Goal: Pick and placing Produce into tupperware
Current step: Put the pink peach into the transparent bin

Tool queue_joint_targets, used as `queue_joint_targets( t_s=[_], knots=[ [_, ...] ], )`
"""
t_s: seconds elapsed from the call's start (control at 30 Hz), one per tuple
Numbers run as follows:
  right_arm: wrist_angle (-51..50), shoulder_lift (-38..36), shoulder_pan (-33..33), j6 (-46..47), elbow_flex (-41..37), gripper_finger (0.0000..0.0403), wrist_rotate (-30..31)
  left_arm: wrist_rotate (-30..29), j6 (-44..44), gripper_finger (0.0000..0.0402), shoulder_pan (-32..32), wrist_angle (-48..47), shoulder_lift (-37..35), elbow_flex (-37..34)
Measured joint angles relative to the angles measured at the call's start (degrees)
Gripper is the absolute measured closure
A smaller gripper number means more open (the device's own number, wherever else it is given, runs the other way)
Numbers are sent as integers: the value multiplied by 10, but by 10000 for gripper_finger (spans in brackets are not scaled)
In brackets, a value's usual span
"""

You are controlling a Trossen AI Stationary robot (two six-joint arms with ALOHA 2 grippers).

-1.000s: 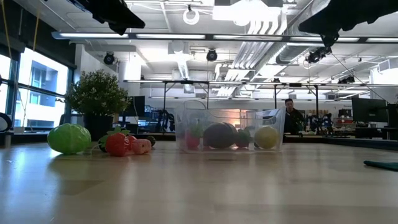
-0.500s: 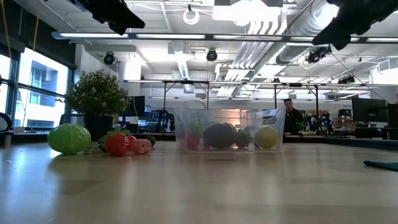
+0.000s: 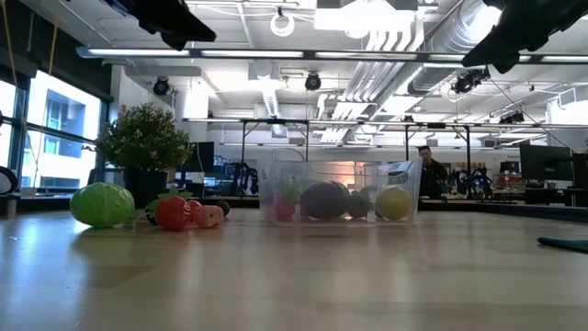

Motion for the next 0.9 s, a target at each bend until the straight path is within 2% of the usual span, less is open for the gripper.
queue_joint_targets(
  t_s=[0.33,0.6,0.8,0.9],
  knots=[
    [0,0,0,1,0,384,0,0,0,396,0,4,0,0],
    [0,0,0,0,0,384,0,0,-16,396,0,55,0,0],
    [0,0,0,1,0,384,0,1,-20,396,0,58,0,0],
    [0,0,0,0,0,384,0,19,-38,396,0,63,0,0]
  ],
)
